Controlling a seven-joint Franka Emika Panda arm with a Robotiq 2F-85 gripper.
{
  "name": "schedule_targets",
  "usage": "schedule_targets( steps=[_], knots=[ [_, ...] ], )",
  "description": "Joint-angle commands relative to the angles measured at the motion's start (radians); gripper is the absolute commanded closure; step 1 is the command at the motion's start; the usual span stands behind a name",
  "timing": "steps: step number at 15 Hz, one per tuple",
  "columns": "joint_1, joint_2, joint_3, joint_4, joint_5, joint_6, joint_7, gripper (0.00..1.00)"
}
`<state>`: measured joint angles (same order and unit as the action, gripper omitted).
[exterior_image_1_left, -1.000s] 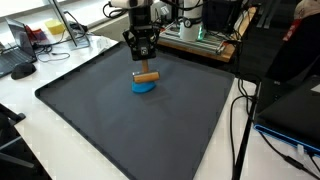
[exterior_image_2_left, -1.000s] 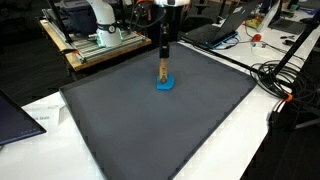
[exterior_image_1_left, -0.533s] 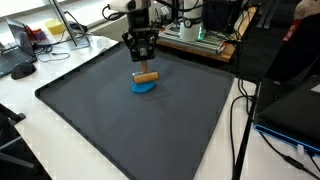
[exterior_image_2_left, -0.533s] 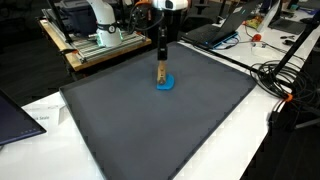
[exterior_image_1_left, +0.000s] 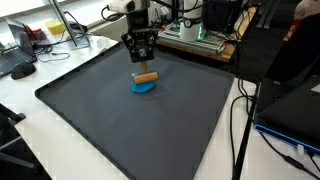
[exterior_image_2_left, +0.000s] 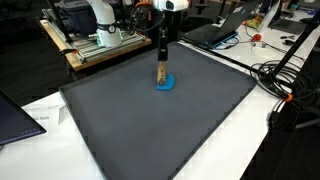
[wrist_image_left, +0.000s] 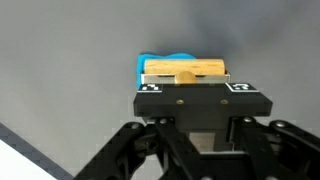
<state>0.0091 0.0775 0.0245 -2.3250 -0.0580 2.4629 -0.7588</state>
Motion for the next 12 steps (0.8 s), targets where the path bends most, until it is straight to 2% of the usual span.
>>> schedule_targets(
  steps=[1,12],
  knots=[
    [-0.009,0.072,-0.001,0.032,-0.025,0.024,-0.003,0.78],
    [-0.005,0.127,0.003,0.071,-0.056,0.006,0.011,0.78]
  ],
)
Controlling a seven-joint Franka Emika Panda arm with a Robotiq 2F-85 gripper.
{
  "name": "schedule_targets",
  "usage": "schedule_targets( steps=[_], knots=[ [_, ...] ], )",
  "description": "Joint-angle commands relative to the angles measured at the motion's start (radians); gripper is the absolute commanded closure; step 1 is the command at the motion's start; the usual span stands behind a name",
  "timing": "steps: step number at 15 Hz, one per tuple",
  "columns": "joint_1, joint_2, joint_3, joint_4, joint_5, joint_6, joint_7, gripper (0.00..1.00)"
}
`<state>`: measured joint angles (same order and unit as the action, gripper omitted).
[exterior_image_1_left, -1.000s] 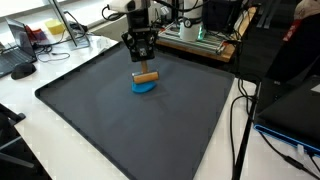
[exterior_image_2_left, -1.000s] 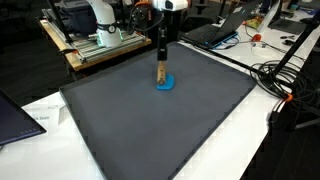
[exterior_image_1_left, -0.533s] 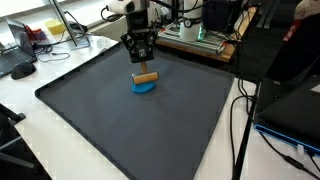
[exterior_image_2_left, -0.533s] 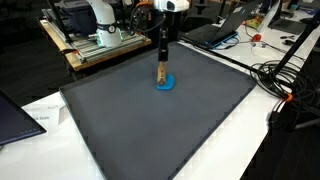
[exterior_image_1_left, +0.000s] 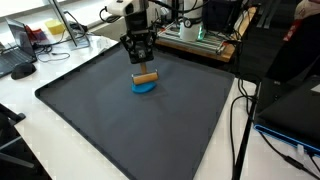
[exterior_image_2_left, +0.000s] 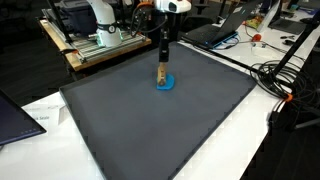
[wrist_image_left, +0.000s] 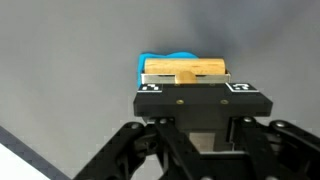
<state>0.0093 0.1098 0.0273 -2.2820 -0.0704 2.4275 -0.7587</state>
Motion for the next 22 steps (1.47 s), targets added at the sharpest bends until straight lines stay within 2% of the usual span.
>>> schedule_targets(
  steps=[1,15,22],
  knots=[
    [-0.005,0.099,0.002,0.031,-0.043,0.039,0.007,0.78],
    [-0.008,0.155,0.012,0.064,-0.037,0.038,-0.002,0.78],
    [-0.007,0.156,0.015,0.04,-0.039,0.07,0.002,0.78]
  ],
)
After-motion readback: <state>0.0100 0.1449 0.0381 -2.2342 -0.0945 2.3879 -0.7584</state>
